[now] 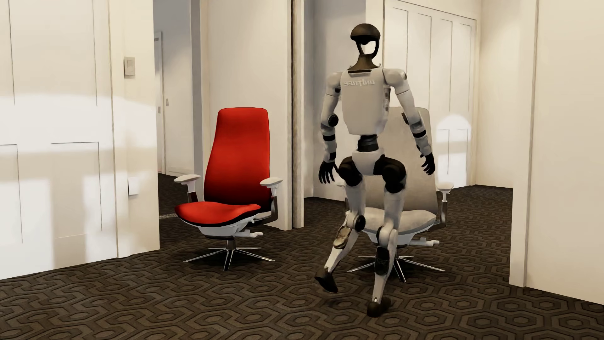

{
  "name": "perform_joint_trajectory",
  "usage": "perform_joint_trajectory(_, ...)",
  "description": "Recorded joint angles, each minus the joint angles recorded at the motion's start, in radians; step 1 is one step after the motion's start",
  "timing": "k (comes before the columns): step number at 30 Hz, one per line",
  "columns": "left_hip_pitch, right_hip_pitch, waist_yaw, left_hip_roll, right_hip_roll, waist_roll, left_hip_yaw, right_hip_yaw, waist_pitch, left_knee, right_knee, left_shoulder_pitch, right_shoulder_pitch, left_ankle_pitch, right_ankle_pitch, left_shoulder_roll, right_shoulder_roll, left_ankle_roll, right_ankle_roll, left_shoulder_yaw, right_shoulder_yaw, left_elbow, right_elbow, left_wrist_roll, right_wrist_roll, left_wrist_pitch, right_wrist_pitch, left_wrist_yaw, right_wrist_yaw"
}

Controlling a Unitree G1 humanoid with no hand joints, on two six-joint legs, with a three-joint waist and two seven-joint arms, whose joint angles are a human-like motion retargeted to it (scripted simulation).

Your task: Take a seat on the dark gray chair

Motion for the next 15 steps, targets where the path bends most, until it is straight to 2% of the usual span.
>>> perform_joint_trajectory(1, -0.039, 0.024, 0.008, -0.016, -0.003, 0.003, -0.009, -0.023, 0.004, -0.140, 0.016, 0.017, -0.060, -0.008, -0.047, -0.005, 0.006, 0.013, 0.017, -0.001, 0.038, 0.004, -0.033, -0.003, -0.020, -0.007, -0.014, 0.022, -0.014)
perform_joint_trajectory(2, -0.033, 0.059, 0.010, -0.039, -0.013, 0.000, -0.027, 0.004, 0.006, -0.345, 0.012, 0.030, -0.104, 0.039, -0.074, -0.007, 0.025, 0.053, 0.029, 0.013, 0.069, 0.012, -0.069, 0.012, -0.048, -0.026, -0.028, 0.006, -0.003)
perform_joint_trajectory(3, -0.032, 0.038, 0.014, -0.042, -0.023, -0.003, -0.047, 0.031, -0.007, -0.549, 0.082, 0.041, -0.143, 0.068, -0.124, -0.002, 0.055, 0.095, 0.040, 0.018, 0.107, 0.011, -0.089, 0.017, -0.076, 0.008, -0.026, 0.010, -0.002)
perform_joint_trajectory(4, -0.039, -0.004, 0.017, -0.021, -0.028, 0.004, -0.089, 0.069, -0.025, -0.727, 0.158, 0.059, -0.169, 0.085, -0.181, -0.004, 0.081, 0.096, 0.065, 0.005, 0.140, 0.014, -0.110, 0.002, -0.086, -0.016, -0.051, 0.017, -0.001)
perform_joint_trajectory(5, -0.005, -0.011, 0.014, 0.030, -0.050, 0.003, -0.127, 0.102, -0.025, -0.908, 0.201, 0.083, -0.171, 0.144, -0.202, 0.003, 0.116, -0.008, 0.104, 0.032, 0.190, 0.001, -0.127, 0.047, -0.100, -0.027, -0.067, 0.009, -0.002)
perform_joint_trajectory(6, 0.016, -0.042, 0.008, 0.070, -0.067, -0.002, -0.113, 0.114, -0.038, -1.059, 0.257, 0.102, -0.151, 0.205, -0.229, 0.017, 0.138, -0.086, 0.135, 0.051, 0.203, -0.008, -0.151, 0.037, -0.124, -0.061, -0.070, -0.038, 0.032)
perform_joint_trajectory(7, 0.015, -0.060, 0.000, 0.094, -0.088, 0.000, -0.085, 0.126, -0.039, -1.109, 0.277, 0.119, -0.127, 0.262, -0.230, 0.021, 0.137, -0.119, 0.162, 0.072, 0.207, -0.034, -0.182, 0.052, -0.157, -0.045, -0.050, -0.063, 0.041)
perform_joint_trajectory(8, 0.010, -0.086, 0.000, 0.106, -0.102, -0.005, -0.038, 0.141, -0.026, -1.073, 0.307, 0.114, -0.101, 0.299, -0.214, 0.024, 0.139, -0.144, 0.173, 0.096, 0.205, -0.008, -0.189, 0.081, -0.178, -0.043, -0.072, -0.042, 0.060)
perform_joint_trajectory(9, 0.005, -0.109, -0.018, 0.107, -0.114, 0.015, -0.024, 0.136, -0.009, -0.995, 0.323, 0.124, -0.069, 0.329, -0.198, 0.019, 0.105, -0.155, 0.202, 0.096, 0.211, -0.033, -0.208, 0.070, -0.198, -0.037, -0.080, -0.052, 0.061)
perform_joint_trajectory(10, 0.042, -0.125, -0.025, 0.108, -0.121, 0.025, -0.051, 0.172, 0.007, -0.950, 0.329, 0.125, -0.057, 0.187, -0.201, 0.015, 0.071, -0.123, 0.224, 0.085, 0.203, -0.014, -0.200, 0.076, -0.199, -0.049, -0.080, -0.033, 0.098)
perform_joint_trajectory(11, -0.005, -0.170, -0.044, 0.119, -0.129, 0.017, -0.077, 0.209, -0.017, -0.869, 0.364, 0.138, -0.032, 0.172, -0.224, 0.035, 0.047, -0.142, 0.208, 0.063, 0.175, -0.007, -0.180, 0.096, -0.197, -0.048, -0.083, -0.021, 0.125)
perform_joint_trajectory(12, -0.014, -0.184, -0.052, 0.115, -0.143, -0.007, -0.037, 0.162, 0.038, -0.816, 0.436, 0.114, -0.034, 0.127, -0.227, 0.077, 0.034, -0.103, 0.189, 0.025, 0.102, -0.010, -0.136, 0.101, -0.220, -0.085, -0.071, -0.065, 0.126)
perform_joint_trajectory(13, 0.007, -0.259, -0.045, 0.081, -0.189, -0.024, 0.066, 0.121, 0.037, -0.817, 0.545, 0.095, -0.001, 0.126, -0.239, 0.079, 0.011, -0.066, 0.161, 0.065, 0.068, -0.014, -0.085, 0.133, -0.223, -0.071, -0.011, -0.083, 0.042)
perform_joint_trajectory(14, 0.039, -0.267, -0.040, 0.080, -0.194, -0.019, 0.085, 0.080, 0.055, -0.802, 0.586, 0.095, 0.015, 0.065, -0.214, 0.077, -0.013, -0.025, 0.089, 0.094, 0.054, -0.012, -0.037, 0.141, -0.166, -0.064, 0.052, -0.064, -0.024)
perform_joint_trajectory(15, 0.062, -0.265, -0.038, 0.070, -0.206, -0.025, 0.088, 0.012, 0.055, -0.797, 0.597, 0.105, 0.020, 0.020, -0.214, 0.071, -0.037, -0.004, 0.094, 0.120, 0.049, -0.018, 0.009, 0.103, -0.097, -0.047, 0.060, -0.033, -0.054)
